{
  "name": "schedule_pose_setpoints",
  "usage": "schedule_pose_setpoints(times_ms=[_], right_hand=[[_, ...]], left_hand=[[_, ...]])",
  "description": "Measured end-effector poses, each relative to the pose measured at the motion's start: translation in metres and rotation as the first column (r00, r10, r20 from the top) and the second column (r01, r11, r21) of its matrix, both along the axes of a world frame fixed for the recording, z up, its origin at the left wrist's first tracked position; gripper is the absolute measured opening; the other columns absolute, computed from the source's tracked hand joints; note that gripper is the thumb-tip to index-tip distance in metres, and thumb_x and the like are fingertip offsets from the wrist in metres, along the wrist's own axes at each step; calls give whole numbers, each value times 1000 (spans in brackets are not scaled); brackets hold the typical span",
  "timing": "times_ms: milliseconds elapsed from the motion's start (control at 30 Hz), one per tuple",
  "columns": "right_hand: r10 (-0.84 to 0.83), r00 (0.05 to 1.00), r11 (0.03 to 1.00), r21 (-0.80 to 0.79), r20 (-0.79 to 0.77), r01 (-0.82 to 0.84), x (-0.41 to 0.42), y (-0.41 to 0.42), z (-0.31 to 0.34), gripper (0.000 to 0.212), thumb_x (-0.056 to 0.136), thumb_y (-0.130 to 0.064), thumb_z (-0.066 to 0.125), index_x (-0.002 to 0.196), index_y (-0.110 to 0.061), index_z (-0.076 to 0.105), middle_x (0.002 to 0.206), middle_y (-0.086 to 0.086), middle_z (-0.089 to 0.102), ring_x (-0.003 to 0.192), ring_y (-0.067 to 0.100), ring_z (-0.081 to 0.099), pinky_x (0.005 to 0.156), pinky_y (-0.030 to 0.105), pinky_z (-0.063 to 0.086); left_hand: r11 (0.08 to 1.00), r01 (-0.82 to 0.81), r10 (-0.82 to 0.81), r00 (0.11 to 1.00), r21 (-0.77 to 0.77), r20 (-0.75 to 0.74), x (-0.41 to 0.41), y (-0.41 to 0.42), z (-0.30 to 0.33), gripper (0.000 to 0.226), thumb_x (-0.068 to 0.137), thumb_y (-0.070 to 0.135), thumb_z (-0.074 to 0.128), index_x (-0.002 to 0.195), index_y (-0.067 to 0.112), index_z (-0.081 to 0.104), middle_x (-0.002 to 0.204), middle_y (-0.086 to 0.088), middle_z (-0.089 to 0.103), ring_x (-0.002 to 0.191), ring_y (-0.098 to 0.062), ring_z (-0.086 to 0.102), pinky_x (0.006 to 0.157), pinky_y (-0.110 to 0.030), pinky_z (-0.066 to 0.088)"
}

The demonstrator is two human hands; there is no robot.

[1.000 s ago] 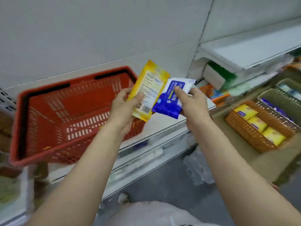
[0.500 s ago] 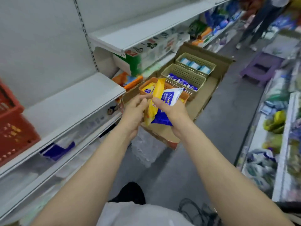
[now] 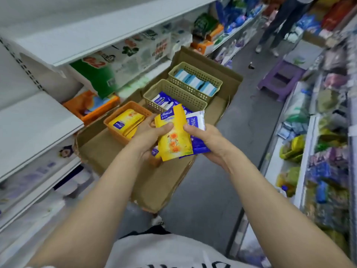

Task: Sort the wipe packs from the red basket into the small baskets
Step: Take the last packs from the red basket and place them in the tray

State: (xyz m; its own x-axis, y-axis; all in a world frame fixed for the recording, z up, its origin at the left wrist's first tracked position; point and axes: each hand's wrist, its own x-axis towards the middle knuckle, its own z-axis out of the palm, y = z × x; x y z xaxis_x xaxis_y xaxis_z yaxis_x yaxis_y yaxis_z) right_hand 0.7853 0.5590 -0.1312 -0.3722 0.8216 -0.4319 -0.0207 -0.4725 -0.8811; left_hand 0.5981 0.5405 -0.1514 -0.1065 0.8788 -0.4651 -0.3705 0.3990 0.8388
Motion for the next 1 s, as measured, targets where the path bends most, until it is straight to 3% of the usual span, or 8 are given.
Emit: schedule_pose_setpoints(times_ms=[133,267,367,433,567,667,800,1000], right_hand=[[44,988,997,58,150,-53,12,52,-8,46,72,-9,86,113,-13,66,104,4,76,96,24,73,72,32,60],[228,962,972,14,153,-232,12,97,-17,46,75,-3,82,116,-13,65,108,6,75,98,26,72,77,36,60],[424,875,898,18,233,-439,6,139,-21,50,75,-5,82,120,-16,64,113,4,74,104,24,71,93,44,56],[516,819,846,3,252,-534,3,171,-24,50,76,-5,82,121,-17,64,114,3,74,105,23,71,95,44,55],[697,690,706,-21,192,-708,1,246,-37,41,81,-6,77,120,-14,66,115,7,73,107,26,69,91,40,57],[703,698,711,-117,139,-693,3,306,-50,26,88,-2,66,111,-13,68,107,9,75,96,26,72,81,38,59],[643,683,739,-48,346,-672,13,377,-65,25,87,4,62,109,-7,67,104,14,74,83,22,71,72,29,57],[659,602,672,6,451,-740,1,427,-84,30,86,-12,75,113,-10,64,105,9,73,85,18,70,66,25,52]], left_hand=[[995,-96,94,993,-13,-73,14,40,-4,97,72,18,86,150,34,31,120,0,69,98,-19,71,79,-44,61],[988,-148,132,949,-34,-286,0,58,-10,96,68,37,88,148,42,34,110,13,69,82,-3,71,55,-22,55],[995,-64,2,795,-81,-606,-14,73,-19,82,68,49,85,141,40,48,134,4,54,114,-12,59,87,-37,56],[992,-1,-85,742,-128,-665,-17,87,-22,61,70,48,84,125,31,64,133,5,58,117,-14,56,99,-43,50],[976,-86,-32,854,-201,-520,-5,127,-24,37,72,31,86,102,17,69,102,0,74,96,-17,69,80,-34,55],[903,-349,260,907,-249,-330,13,148,-34,36,76,24,84,107,13,68,102,-3,75,98,-19,70,84,-35,57],[661,-682,662,726,-312,-185,39,158,-51,30,80,22,81,104,14,66,108,-4,72,102,-20,68,89,-40,57],[357,-874,888,427,-329,-170,50,159,-64,30,77,24,84,97,25,61,104,3,71,93,-14,69,78,-33,58]])
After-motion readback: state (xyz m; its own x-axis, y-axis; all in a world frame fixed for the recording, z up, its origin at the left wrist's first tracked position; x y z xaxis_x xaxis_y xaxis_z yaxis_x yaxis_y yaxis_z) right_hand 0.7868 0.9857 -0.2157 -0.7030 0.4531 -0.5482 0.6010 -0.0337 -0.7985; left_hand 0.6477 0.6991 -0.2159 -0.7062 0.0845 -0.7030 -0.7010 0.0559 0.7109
